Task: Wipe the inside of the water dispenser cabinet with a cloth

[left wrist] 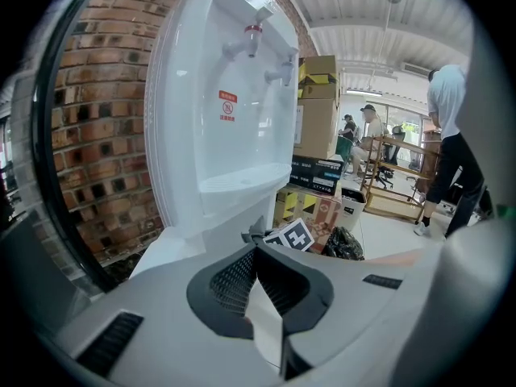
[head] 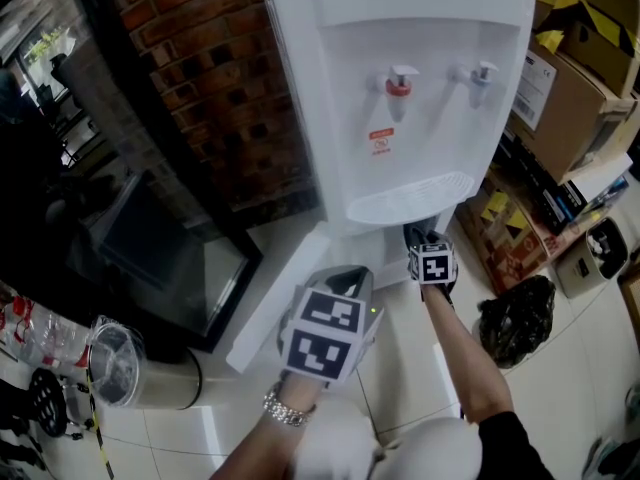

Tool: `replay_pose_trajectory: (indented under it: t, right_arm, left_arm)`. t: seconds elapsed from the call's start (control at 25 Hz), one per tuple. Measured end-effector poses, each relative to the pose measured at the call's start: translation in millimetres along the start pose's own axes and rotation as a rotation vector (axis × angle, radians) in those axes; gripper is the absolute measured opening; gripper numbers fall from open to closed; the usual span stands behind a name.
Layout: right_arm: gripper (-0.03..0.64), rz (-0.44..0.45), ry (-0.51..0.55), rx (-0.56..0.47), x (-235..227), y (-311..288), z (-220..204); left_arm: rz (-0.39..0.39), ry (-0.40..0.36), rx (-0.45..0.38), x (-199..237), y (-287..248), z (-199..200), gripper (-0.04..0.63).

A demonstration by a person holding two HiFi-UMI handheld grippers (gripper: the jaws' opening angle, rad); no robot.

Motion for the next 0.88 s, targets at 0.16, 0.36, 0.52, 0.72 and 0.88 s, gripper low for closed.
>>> replay_pose_trajectory:
  t: [0.16,0.36,0.52,0.72,0.88]
  right_arm:
    - [0.029,0.027,-0.027,0.063,4.7,-3.1,-21.5]
    - [0.029,0.063,-0.035,-0.041,16.9,3.2,19.0]
    - [0.029,0.052,-0.047,-0.177,17.4,17.0,66.0]
    - [0.029,0.035,-0.064,-0.182,8.0,11.6,71.6]
    - [0.029,0.002,-0.050,-0.101,-5.2,-1.2,42.0]
  left_arm:
    - [0.001,0.001,0.004,0.5,-0.5,-0.1,0.003]
    - [-0.002,0.000,0.010,0.6,-1.7,-1.5,0.003]
    - [0.022,-0.004,0.043,4.0,-4.0,-7.4,0.000]
    - [0.054,-0.019,0.089,6.1,-9.5,-13.8,0.000]
    - [0.067,-0.017,0.109,7.3,-11.8,-17.1,0.000]
Point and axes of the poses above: the fingertips, and each gripper's own axes: y backward along the fingers, x to its left, z out of its top, the point moved 6 cm from there along y, backward along the fingers, and after that the axes turned 11 degrees about -x, right-handed, at the moved point
